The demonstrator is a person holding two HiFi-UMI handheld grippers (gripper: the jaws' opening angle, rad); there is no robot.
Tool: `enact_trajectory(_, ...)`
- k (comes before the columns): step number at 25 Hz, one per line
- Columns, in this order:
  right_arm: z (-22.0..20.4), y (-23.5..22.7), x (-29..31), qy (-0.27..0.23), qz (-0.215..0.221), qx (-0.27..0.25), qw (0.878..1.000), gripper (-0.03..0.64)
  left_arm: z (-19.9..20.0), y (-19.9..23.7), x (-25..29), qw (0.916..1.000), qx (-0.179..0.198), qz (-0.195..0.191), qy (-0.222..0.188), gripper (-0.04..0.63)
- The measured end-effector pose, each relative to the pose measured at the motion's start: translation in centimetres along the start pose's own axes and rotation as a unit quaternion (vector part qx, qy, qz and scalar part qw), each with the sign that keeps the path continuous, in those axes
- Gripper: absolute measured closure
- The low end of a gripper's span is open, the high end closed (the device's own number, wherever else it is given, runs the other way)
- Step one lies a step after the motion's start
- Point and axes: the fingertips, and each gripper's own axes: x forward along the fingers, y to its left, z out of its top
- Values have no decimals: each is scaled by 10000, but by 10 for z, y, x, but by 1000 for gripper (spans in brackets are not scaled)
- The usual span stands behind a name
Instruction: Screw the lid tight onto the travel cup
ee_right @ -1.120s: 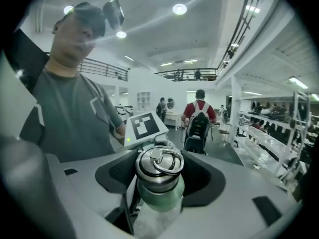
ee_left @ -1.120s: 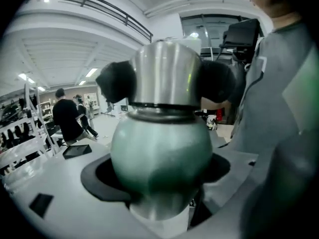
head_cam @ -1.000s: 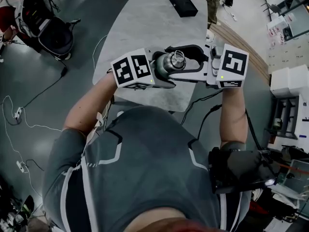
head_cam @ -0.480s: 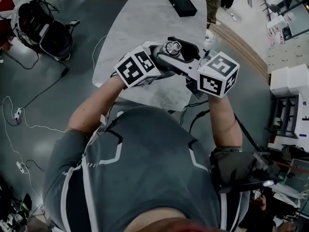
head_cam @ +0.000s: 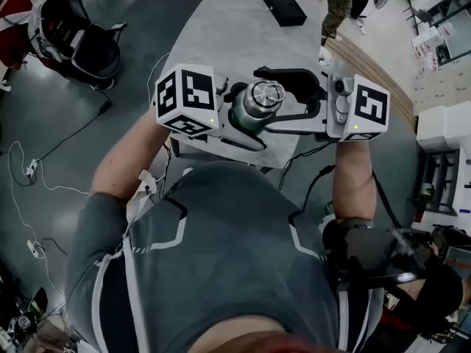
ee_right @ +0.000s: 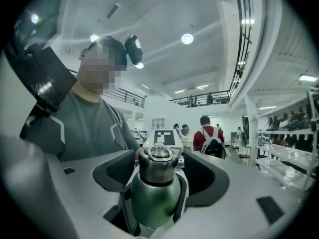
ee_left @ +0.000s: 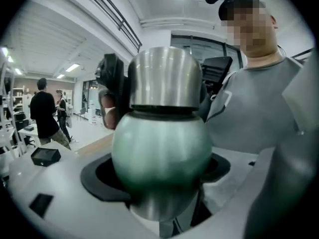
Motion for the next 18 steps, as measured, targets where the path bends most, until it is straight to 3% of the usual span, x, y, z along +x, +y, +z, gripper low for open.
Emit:
enact_trajectory(4,-1,0,5,-26,104,27,9999,313,-1,3,4,9998,-33,147,133,190)
enact_trajectory(5,-3,-2,4,-34,15,64,10000,341,-2,7,4,9995,-83,277,154,190)
enact_trajectory(8,-12,-18,-4,-62,-612,263,9978,341,-8,29,4,9947,-357,947,173,190)
enact_trajectory(10,-22,-37,-10,-80,-1366,429,9897,341,-17,52,2,9834,-591,1698,256,191)
enact_trajectory(13,-48,-69,-18,-42,-2777,801,9573,341,-44,93,-9,9505,-797,2932,644,190)
enact_trajectory(14,-56,-76,-18,-25,-3084,897,9470,341,-52,101,-12,9425,-807,3150,772,190)
enact_trajectory(15,-62,-79,-17,-6,-3231,935,9417,341,-58,104,-12,9400,-812,3207,832,190)
enact_trajectory(16,-64,-77,-15,16,-3213,915,9426,341,-60,103,-11,9433,-817,3113,810,190)
enact_trajectory(18,-59,-64,-12,46,-2720,770,9592,339,-54,89,-4,9607,-806,2597,550,190)
